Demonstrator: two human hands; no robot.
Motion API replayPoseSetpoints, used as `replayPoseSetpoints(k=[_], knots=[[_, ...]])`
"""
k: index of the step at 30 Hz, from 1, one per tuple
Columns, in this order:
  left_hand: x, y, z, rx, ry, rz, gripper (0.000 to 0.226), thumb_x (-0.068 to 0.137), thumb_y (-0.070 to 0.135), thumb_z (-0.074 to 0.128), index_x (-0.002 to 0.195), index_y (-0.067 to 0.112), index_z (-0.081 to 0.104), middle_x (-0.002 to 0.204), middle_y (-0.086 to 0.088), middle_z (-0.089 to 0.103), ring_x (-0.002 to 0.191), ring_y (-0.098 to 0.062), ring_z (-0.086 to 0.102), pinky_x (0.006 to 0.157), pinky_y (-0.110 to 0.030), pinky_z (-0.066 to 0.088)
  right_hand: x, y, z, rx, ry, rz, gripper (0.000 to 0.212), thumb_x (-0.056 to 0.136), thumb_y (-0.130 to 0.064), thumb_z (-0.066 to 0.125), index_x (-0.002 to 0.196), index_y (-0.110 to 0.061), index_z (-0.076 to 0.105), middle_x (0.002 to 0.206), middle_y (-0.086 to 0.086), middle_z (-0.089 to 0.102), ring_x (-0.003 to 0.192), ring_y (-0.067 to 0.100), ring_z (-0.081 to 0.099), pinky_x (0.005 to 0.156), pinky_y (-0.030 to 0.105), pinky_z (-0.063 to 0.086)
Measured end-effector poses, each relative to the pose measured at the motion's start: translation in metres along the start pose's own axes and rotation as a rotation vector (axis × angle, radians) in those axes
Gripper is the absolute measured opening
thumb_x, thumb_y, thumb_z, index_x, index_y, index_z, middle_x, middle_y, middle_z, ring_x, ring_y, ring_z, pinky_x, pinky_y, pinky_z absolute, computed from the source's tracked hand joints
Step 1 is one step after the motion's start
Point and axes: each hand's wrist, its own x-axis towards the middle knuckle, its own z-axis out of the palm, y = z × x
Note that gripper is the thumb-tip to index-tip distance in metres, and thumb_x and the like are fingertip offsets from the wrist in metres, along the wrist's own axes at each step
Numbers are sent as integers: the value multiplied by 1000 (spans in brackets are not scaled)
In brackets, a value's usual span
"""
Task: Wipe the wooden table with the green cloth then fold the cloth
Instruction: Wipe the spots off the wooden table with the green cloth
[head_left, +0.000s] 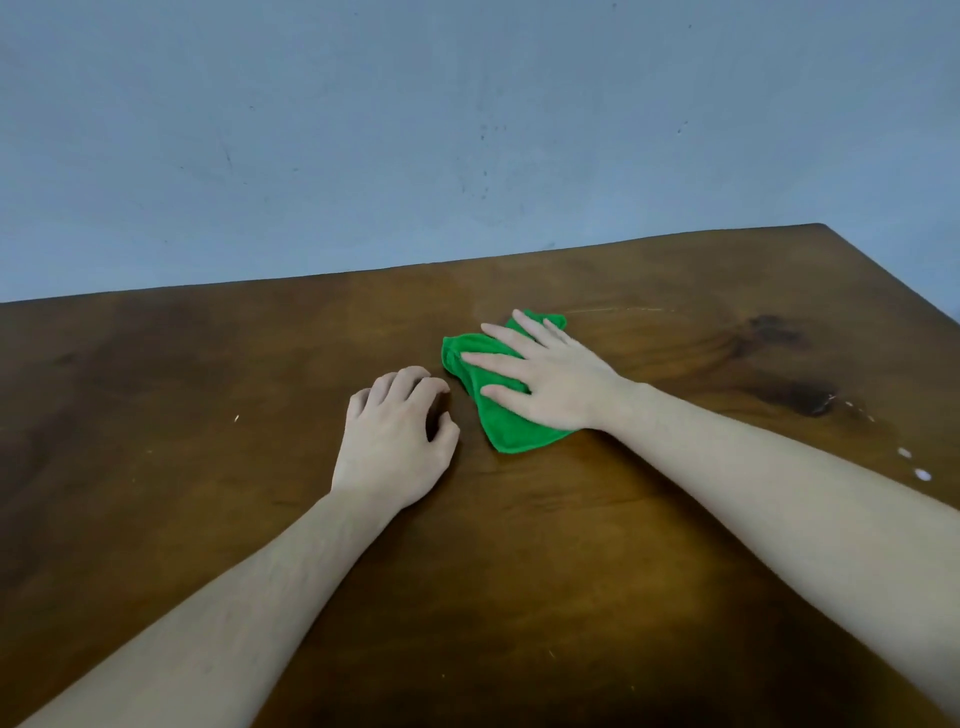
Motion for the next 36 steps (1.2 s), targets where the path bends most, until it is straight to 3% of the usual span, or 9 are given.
replayPoseSetpoints(k=[3, 9, 13, 17, 21, 25, 27, 32, 36], knots=[[1, 1, -1, 26, -15, -49, 44, 94, 51, 39, 135, 35, 48, 148, 10, 39, 140, -15, 30, 116, -44, 23, 0, 24, -1, -15, 14, 118, 57, 100, -70, 10, 155, -56, 10, 170, -9, 2, 157, 23, -5, 118, 43, -8], [0, 1, -4, 32, -30, -46, 45, 95, 51, 38, 136, 36, 48, 146, 13, 42, 139, -14, 31, 115, -42, 23, 24, 88, -7, 45, 6, 587, 58, 101, -65, 12, 158, -52, 9, 171, -4, 0, 157, 29, -7, 126, 51, -1], [13, -12, -11, 77, -66, 15, 41, 95, 48, 41, 133, 35, 51, 141, 13, 45, 132, -13, 38, 110, -38, 31, 68, 71, -8, 93, -31, 772, 58, 104, -55, 15, 160, -45, 6, 171, 0, -10, 154, 40, -16, 122, 61, -8], [29, -32, -11, 52, -35, -66, 36, 96, 47, 43, 128, 34, 54, 138, 11, 48, 129, -13, 42, 109, -37, 34, 111, 23, -8, 87, -38, 621, 60, 103, -57, 14, 160, -44, 4, 170, 1, -13, 152, 43, -19, 120, 65, -9], [33, -33, -7, 22, -23, -96, 35, 96, 45, 42, 127, 34, 53, 138, 10, 47, 131, -14, 38, 111, -41, 30, 134, -17, -4, 50, 0, 245, 63, 98, -71, 17, 158, -50, 17, 171, -6, -4, 155, 37, -13, 121, 64, -7], [30, -32, -7, 21, -17, -98, 35, 96, 45, 42, 128, 34, 52, 139, 11, 46, 132, -13, 37, 112, -41, 28, 134, -5, -4, 52, 70, -80, 54, 100, -68, 26, 151, -53, 34, 169, -14, 11, 156, 21, -1, 124, 58, -2], [31, -33, -7, 10, -14, -96, 34, 96, 45, 42, 127, 35, 51, 138, 11, 46, 131, -13, 36, 112, -41, 28, 138, 18, -9, -46, 103, -41, 53, 100, -69, 21, 150, -56, 33, 167, -10, 17, 154, 23, 7, 124, 53, 2], [33, -33, -6, 12, -35, -106, 34, 96, 47, 40, 127, 37, 49, 140, 12, 43, 132, -14, 35, 114, -43, 28, 154, 42, -7, -108, 167, 371, 54, 104, -58, 21, 155, -44, 33, 161, -1, 32, 142, 32, 28, 115, 49, 22], [32, -35, -6, 14, -30, -104, 33, 96, 47, 39, 127, 37, 48, 139, 13, 43, 131, -13, 35, 113, -43, 26, 169, 7, -4, -10, 169, 219, 52, 105, -53, 26, 154, -40, 37, 165, -5, 27, 147, 33, 23, 120, 52, 18]])
